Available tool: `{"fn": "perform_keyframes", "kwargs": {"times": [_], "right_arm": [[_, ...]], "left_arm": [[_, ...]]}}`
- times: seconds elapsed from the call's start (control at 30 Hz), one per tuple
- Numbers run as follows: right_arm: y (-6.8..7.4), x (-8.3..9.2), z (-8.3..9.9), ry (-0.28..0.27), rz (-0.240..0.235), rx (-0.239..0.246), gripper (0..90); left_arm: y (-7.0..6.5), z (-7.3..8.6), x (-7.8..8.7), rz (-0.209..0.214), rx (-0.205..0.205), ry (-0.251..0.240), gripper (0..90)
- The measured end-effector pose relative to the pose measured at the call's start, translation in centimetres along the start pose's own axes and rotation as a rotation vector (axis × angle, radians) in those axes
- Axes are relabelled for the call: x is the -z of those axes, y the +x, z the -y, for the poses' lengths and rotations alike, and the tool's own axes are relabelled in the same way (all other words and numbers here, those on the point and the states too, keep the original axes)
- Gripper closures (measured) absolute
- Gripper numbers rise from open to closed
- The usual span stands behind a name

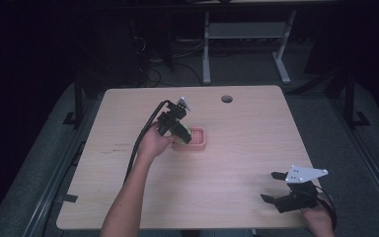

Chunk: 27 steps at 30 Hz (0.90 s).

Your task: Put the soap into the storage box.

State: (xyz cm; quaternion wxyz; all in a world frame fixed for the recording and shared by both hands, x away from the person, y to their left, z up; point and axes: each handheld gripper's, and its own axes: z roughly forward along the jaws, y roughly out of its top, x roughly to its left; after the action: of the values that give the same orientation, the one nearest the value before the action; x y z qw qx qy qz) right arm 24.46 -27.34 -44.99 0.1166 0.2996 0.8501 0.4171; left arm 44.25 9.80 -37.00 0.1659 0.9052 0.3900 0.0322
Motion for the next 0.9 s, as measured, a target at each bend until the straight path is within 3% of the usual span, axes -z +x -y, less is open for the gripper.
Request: {"fn": "perform_keyframes", "kwargs": {"times": [0.3,0.9], "right_arm": [[0.0,-0.1,0.0,0.002,0.003,0.006,13.8],[0.1,-0.3,-0.1,0.006,0.002,0.005,13.8]], "left_arm": [[0.6,-0.8,-0.5,0.017,0.039,-0.019,26.8],[0.6,-2.3,-2.2,0.019,0.069,-0.018,26.8]]}}
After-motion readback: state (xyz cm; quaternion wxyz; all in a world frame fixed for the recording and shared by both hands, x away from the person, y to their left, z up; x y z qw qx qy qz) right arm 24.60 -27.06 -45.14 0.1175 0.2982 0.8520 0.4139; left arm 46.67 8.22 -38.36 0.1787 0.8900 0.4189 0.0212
